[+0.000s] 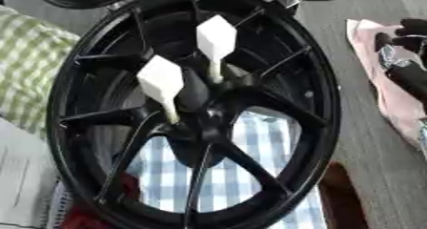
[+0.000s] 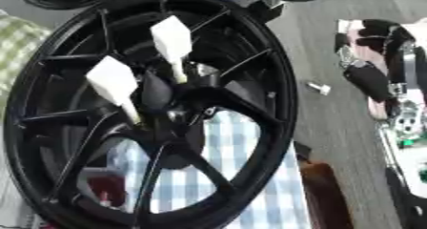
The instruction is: Pull the pin out of the wheel hub.
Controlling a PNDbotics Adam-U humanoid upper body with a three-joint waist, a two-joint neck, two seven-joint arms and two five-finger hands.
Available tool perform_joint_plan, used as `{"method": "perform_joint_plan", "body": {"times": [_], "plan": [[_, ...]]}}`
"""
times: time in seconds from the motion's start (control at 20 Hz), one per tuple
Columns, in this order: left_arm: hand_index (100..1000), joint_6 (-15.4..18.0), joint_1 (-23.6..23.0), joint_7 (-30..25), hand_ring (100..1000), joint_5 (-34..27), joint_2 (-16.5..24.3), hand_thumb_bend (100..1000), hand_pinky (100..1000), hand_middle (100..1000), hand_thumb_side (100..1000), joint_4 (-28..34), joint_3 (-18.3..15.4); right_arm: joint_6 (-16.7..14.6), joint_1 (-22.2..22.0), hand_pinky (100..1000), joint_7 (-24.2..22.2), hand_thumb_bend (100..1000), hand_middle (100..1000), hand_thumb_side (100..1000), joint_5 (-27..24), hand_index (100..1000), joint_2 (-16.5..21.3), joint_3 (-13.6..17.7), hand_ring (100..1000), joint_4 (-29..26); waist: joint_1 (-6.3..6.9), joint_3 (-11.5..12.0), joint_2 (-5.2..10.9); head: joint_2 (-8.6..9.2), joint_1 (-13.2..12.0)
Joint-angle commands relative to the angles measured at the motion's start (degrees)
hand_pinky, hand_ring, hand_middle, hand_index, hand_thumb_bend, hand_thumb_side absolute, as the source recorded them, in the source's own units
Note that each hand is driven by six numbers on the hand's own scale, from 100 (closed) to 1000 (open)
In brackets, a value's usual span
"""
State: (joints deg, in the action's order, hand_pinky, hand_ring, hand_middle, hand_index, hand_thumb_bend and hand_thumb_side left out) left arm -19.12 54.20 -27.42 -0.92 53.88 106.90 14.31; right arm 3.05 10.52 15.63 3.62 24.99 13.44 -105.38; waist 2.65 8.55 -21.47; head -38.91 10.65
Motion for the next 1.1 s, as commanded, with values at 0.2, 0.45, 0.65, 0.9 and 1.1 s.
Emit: {"method": "perform_joint_plan", "body": {"times": [0.2,0.45,0.65,0.9,1.1], "plan": [[806,14.4,3.9,-10.1,728,2.2,1.0,457,797,718,556,0.5,2.1,-0.1,0.2,847,-0.1,359,641,293,-0.2,741,1.7,0.4,690,-0.9,-0.42,0.0,1.15,0.69,-0.2],[816,19.5,7.9,-16.3,737,4.4,-1.9,485,804,721,538,-4.0,5.2,0.0,0.1,847,-0.2,361,641,293,-0.2,741,1.7,0.3,690,-0.8,-0.25,-0.1,1.34,0.58,-0.3],[836,20.3,11.0,-20.5,749,4.7,-4.4,546,809,739,535,-8.0,8.3,0.0,0.0,847,-0.3,362,641,293,-0.2,741,1.8,0.3,690,-0.7,-0.09,-0.1,1.5,0.57,-0.4],[835,20.9,13.8,-24.3,755,5.1,-7.3,554,812,743,538,-12.3,11.4,0.0,0.0,848,-0.4,362,642,295,-0.2,741,1.7,0.2,690,-0.6,0.06,-0.2,1.66,0.4,-0.5],[830,21.8,15.2,-24.5,755,5.7,-8.9,535,811,741,531,-14.0,13.8,0.0,0.0,848,-0.5,363,641,295,-0.2,741,1.8,0.0,690,-0.6,0.19,-0.4,1.66,0.83,-0.2]]}}
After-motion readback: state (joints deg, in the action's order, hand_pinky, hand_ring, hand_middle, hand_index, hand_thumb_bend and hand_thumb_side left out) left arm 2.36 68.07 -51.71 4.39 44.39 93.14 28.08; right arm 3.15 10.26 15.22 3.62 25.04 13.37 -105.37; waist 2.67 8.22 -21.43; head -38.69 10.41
